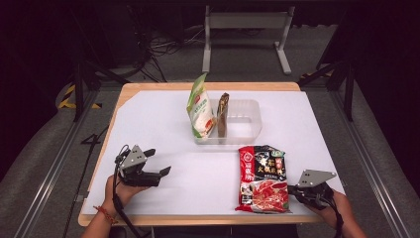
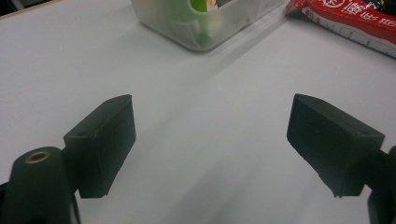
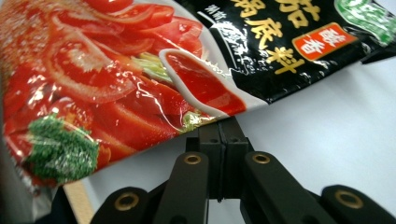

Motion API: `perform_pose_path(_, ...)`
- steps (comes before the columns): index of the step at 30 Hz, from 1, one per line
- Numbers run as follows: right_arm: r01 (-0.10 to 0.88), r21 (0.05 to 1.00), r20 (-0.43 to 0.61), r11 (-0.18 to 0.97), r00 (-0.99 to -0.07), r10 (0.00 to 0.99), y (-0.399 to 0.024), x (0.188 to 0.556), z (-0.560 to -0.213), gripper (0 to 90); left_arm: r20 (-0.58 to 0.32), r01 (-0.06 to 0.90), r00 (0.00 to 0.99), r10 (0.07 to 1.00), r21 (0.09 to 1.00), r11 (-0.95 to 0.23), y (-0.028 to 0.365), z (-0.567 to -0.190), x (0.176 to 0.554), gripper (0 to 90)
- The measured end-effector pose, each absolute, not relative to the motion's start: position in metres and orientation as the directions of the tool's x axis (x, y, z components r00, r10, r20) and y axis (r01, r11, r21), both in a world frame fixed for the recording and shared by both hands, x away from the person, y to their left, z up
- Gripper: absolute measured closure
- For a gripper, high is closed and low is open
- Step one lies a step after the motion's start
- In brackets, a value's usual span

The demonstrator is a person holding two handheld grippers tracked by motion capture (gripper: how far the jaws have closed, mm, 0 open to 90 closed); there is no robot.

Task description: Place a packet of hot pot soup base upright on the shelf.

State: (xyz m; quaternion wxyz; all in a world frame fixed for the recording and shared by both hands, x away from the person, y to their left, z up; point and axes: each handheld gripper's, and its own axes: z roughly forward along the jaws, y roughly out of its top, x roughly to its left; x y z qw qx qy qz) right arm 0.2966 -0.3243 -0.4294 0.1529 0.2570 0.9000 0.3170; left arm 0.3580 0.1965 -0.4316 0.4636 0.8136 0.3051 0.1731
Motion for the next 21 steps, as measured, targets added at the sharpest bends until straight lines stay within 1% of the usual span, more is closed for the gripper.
perform_pose_path(3,0.355,0.641,-0.11,0.68,-0.835,0.54,-0.32,0.295,-0.43,90.0,0.001,0.335,0.755,0.656,0.859,-0.388,0.196,-0.432,0.358,16.3)
perform_pose_path(7,0.341,0.667,-0.062,0.662,-0.86,0.506,-0.313,0.293,-0.429,90.0,0.001,0.334,0.758,0.652,0.859,-0.389,0.194,-0.432,0.359,16.2)
perform_pose_path(10,0.321,0.652,-0.088,0.687,-0.868,0.489,-0.304,0.292,-0.43,89.8,0.003,0.333,0.761,0.648,0.856,-0.395,0.193,-0.433,0.359,16.1)
perform_pose_path(13,0.315,0.649,-0.089,0.692,-0.872,0.481,-0.301,0.292,-0.431,89.7,0.011,0.325,0.763,0.647,0.857,-0.399,0.193,-0.433,0.359,16.1)
perform_pose_path(18,0.306,0.645,-0.084,0.7,-0.882,0.464,-0.296,0.291,-0.433,87.1,0.015,0.324,0.765,0.644,0.855,-0.405,0.193,-0.433,0.359,15.7)
perform_pose_path(21,0.315,0.647,-0.066,0.694,-0.884,0.464,-0.299,0.292,-0.433,83.4,0.017,0.323,0.762,0.647,0.856,-0.404,0.193,-0.434,0.358,15.6)
